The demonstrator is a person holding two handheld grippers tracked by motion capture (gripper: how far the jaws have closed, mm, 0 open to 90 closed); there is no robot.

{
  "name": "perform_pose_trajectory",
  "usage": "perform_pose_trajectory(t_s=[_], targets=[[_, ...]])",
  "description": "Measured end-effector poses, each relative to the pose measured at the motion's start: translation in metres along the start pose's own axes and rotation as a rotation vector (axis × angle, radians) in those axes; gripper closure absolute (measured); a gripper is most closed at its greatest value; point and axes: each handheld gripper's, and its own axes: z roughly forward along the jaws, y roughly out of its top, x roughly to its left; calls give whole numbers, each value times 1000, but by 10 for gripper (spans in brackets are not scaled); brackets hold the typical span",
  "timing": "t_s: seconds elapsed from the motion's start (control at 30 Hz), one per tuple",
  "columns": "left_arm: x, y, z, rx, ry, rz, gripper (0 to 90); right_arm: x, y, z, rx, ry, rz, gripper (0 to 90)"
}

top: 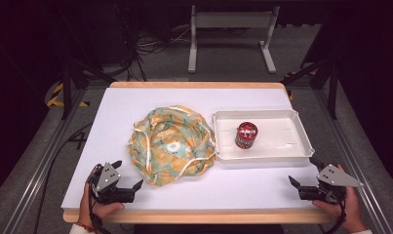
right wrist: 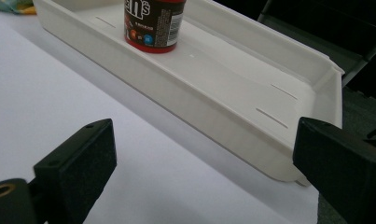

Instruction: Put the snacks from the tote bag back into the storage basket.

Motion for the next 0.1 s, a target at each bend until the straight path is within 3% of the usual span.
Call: perform_pose_trajectory(t_s=[0.1], targets=[[0, 0, 0, 1, 3, -5, 36, 0, 1, 0, 4, 2, -1, 64]])
